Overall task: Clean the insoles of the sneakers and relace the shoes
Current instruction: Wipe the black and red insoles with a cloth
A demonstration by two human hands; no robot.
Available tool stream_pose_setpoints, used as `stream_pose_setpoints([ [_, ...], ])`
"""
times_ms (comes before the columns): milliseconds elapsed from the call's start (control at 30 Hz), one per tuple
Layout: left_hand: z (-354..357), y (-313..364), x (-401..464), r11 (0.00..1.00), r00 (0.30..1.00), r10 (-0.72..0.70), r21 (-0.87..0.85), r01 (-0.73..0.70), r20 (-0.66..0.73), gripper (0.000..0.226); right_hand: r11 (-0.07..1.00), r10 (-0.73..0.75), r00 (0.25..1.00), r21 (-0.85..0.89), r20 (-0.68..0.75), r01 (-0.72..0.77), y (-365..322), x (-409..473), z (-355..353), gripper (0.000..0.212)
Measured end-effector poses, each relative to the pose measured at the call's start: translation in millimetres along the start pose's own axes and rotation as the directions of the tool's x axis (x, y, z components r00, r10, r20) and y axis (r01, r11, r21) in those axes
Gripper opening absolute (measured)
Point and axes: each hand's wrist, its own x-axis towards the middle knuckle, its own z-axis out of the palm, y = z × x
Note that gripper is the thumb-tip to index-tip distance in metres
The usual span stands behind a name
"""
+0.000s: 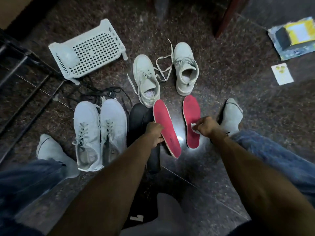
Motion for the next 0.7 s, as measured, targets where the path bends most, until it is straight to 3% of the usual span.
stream_pose_setpoints([
  [267,10.5,-4.1,27.1,0.981,0.998,-0.045,0.191,0.035,0.050,0.031,0.989,0.123,0.984,0.094,-0.127,-0.112,-0.7,23.2,16.8,0.032],
  [400,10.4,-6.8,34.3,0.937,0.997,0.077,0.344,-0.064,-0.022,0.027,0.974,0.156,0.979,0.185,-0.131,-0.130,-1.1,22.3,21.9,0.029],
  [567,-1.7,-16.7,32.9,0.920,0.979,0.169,0.375,-0.115,-0.114,0.032,0.943,0.189,0.978,0.295,-0.094,-0.154,1.4,25.4,24.0,0.032],
  [700,-17.0,-24.0,22.8,0.936,0.979,0.162,0.335,-0.112,-0.124,0.012,0.906,0.193,0.975,0.401,-0.109,-0.135,-12.4,9.1,11.0,0.022],
])
